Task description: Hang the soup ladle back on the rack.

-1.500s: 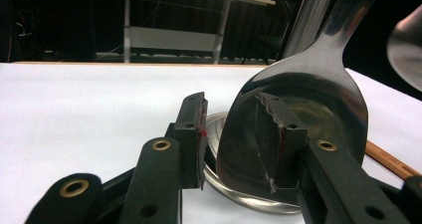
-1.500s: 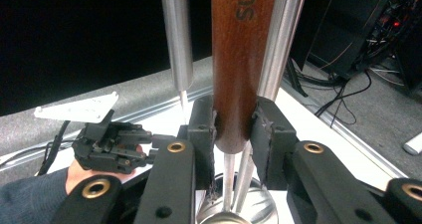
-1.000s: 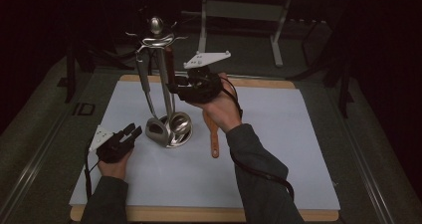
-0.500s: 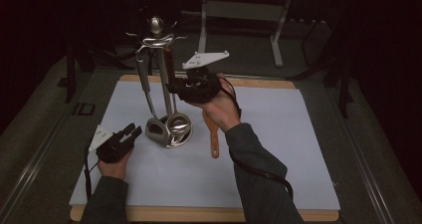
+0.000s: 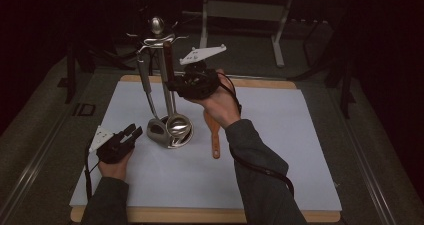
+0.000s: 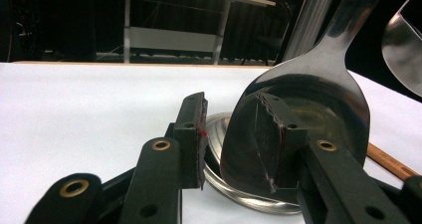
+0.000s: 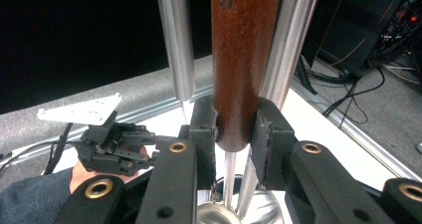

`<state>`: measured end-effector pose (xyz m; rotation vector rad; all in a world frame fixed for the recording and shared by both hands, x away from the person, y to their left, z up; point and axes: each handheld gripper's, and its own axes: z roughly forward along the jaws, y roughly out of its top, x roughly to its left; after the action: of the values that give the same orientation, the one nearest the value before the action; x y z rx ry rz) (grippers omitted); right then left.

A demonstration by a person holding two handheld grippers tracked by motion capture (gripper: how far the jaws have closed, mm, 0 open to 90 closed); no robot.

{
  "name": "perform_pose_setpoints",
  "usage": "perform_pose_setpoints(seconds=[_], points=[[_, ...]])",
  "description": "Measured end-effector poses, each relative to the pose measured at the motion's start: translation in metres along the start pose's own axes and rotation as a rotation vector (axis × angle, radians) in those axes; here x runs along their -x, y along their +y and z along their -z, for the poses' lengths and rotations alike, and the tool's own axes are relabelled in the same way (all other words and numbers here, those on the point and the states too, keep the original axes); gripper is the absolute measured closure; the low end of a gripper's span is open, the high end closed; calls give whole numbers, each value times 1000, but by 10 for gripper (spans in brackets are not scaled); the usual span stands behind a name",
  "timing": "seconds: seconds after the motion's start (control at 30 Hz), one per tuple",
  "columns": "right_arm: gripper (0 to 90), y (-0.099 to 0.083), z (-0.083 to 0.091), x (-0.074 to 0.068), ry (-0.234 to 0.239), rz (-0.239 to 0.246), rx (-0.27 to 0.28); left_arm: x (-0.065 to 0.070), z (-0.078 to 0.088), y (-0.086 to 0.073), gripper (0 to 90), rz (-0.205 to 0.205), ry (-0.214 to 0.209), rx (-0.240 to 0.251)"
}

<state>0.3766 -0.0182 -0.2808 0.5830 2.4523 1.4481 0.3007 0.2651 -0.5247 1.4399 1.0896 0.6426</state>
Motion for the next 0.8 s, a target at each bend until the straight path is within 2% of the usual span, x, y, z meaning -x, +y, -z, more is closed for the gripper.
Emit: perform_pose_setpoints(seconds=[0.17,0.37,0.63,0.8], points=[[736,2,-5,2,6,-12,-30,0,0,0,652,0,1,0],[728,0,-5,4,11,-17,-28,0,0,0,652,-1,1,-1],[687,-6,8,6,5,-18,16,0,0,0,652,-3,3,-2],[683,-14,12,8,-26,3,-6,0,0,0,652,-4,3,-3]])
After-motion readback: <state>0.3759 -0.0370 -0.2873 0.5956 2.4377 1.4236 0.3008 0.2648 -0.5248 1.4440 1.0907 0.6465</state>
